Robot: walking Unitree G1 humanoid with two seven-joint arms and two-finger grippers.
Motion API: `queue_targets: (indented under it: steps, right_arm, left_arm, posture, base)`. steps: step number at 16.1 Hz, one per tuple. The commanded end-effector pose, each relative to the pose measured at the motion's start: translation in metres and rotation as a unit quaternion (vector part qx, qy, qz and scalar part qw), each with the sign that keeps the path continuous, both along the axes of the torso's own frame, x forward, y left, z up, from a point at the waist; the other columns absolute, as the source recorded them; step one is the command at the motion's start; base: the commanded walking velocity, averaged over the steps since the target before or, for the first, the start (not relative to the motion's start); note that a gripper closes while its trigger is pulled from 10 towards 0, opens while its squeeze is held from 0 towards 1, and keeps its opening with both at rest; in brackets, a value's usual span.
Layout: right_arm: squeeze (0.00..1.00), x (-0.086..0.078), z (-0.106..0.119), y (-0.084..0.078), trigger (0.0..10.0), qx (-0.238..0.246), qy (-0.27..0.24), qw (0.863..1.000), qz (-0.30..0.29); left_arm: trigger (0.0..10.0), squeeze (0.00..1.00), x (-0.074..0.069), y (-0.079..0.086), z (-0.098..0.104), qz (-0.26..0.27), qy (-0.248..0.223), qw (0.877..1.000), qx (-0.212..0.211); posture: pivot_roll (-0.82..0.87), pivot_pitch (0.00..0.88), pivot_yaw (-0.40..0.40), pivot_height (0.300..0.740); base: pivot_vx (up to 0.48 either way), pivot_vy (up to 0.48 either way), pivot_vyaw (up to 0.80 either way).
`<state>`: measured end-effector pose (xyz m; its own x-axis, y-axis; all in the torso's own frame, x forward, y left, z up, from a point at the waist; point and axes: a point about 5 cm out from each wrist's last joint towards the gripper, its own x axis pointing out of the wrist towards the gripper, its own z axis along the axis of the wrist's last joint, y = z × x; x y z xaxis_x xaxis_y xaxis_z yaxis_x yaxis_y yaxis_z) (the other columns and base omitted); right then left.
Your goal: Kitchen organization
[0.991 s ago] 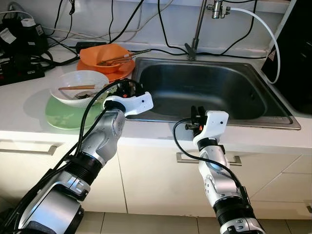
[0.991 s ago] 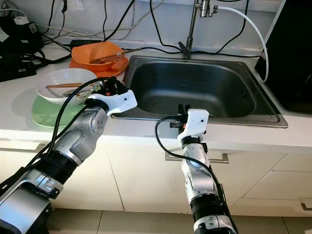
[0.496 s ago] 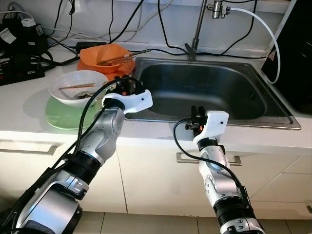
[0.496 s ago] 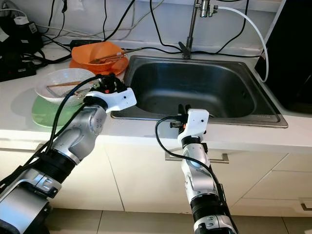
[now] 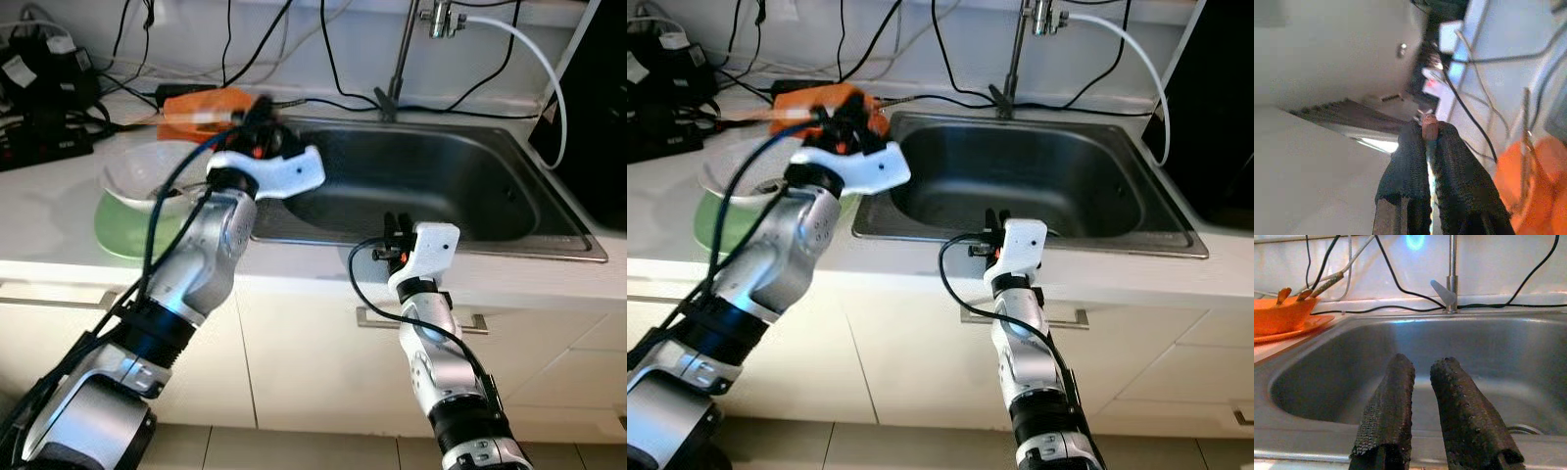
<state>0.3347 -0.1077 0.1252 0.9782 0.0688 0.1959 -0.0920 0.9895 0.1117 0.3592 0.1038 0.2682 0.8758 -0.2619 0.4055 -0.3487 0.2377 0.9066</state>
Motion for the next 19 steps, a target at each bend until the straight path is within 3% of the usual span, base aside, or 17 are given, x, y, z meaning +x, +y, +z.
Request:
queue_targets:
  steps: [1,2,3,4,5,6,8,9,10,11,13,14,16,17,19]
  right_arm:
    - [0.00,0.002,0.005,-0.001,10.0,0.009,-0.008,1.000,-0.004]
    - [0.00,0.002,0.005,-0.001,10.0,0.009,-0.009,1.000,-0.004]
    - [0.00,0.002,0.005,-0.001,10.0,0.008,-0.009,1.000,-0.004]
    - [0.00,0.002,0.005,-0.001,10.0,0.008,-0.011,1.000,-0.004]
    - [0.00,0.003,0.008,-0.003,10.0,0.004,-0.015,1.000,-0.006]
    - [0.00,0.003,0.008,-0.004,10.0,0.003,-0.016,1.000,-0.007]
    - [0.00,0.005,0.011,-0.007,10.0,-0.015,-0.024,1.000,-0.007]
    - [0.00,0.007,0.016,-0.009,10.0,-0.049,-0.039,0.998,-0.001]
    - [0.00,0.008,0.018,-0.011,10.0,-0.053,-0.042,0.998,-0.002]
    - [0.00,0.011,0.023,-0.016,10.0,-0.057,-0.049,0.997,-0.007]
    - [0.00,0.015,0.043,-0.021,10.0,-0.138,-0.094,0.986,0.007]
    - [0.00,0.015,0.050,-0.019,10.0,-0.167,-0.112,0.979,0.026]
    - [0.00,0.014,0.056,-0.011,10.0,-0.198,-0.128,0.969,0.070]
    - [1.00,0.013,0.057,-0.007,10.0,-0.208,-0.132,0.966,0.083]
    - [1.00,0.011,0.057,0.002,10.0,-0.224,-0.135,0.959,0.108]
  left_arm:
    - [10.0,0.00,-0.005,-0.003,0.009,-0.025,-0.024,0.999,-0.023]
    - [10.0,0.00,-0.009,-0.007,0.013,-0.045,-0.033,0.998,-0.041]
    - [10.0,0.00,-0.015,-0.015,0.020,-0.110,-0.030,0.986,-0.120]
    - [10.0,0.00,-0.021,-0.020,0.025,-0.162,-0.021,0.967,-0.194]
    - [10.0,0.00,-0.028,-0.024,0.033,-0.220,-0.007,0.933,-0.285]
    - [10.0,0.00,-0.029,-0.025,0.035,-0.236,-0.002,0.922,-0.306]
    - [10.0,0.00,-0.033,-0.027,0.039,-0.288,0.027,0.878,-0.383]
    - [10.0,0.00,-0.034,-0.027,0.039,-0.317,0.053,0.840,-0.437]
    - [10.0,0.00,-0.034,-0.027,0.038,-0.325,0.058,0.826,-0.457]
    - [10.0,0.00,-0.033,-0.027,0.035,-0.338,0.070,0.801,-0.489]
    - [10.0,0.00,-0.034,-0.021,0.033,-0.360,0.091,0.745,-0.554]
    - [10.0,0.00,-0.034,-0.020,0.032,-0.366,0.103,0.731,-0.567]
    - [10.0,0.00,-0.033,-0.018,0.029,-0.372,0.117,0.715,-0.580]
    - [10.0,0.00,-0.034,-0.018,0.027,-0.372,0.120,0.716,-0.579]
    - [10.0,0.00,-0.034,-0.022,0.023,-0.374,0.141,0.710,-0.580]
  posture:
    - [0.11,0.006,-0.023,0.740]
    - [0.11,0.006,-0.023,0.740]
    - [0.11,0.005,-0.024,0.740]
    - [0.10,0.005,-0.023,0.740]
    - [0.10,0.006,-0.023,0.740]
    - [0.10,0.006,-0.023,0.740]
    - [0.10,0.005,-0.023,0.740]
    - [0.10,0.004,-0.022,0.740]
    - [0.10,0.002,-0.021,0.740]
    - [0.09,0.000,-0.020,0.740]
    - [0.09,0.000,-0.020,0.740]
    - [0.08,0.000,-0.020,0.740]
    - [0.08,0.000,-0.021,0.740]
    - [0.08,0.000,-0.020,0.740]
    - [0.08,0.000,-0.016,0.740]
  base:
    - [0.000,0.000,0.00]
    - [0.000,0.000,0.00]
    - [0.000,0.000,0.00]
    - [0.000,0.000,0.00]
    - [0.000,0.000,0.00]
    - [0.000,0.000,0.00]
    - [0.000,0.000,0.00]
    - [0.000,0.000,0.00]
    - [0.000,0.000,0.00]
    - [0.000,0.000,0.00]
    - [0.000,0.000,0.00]
    - [0.000,0.000,0.00]
    - [0.000,0.000,0.00]
    - [0.000,0.000,0.00]
    - [0.000,0.000,0.00]
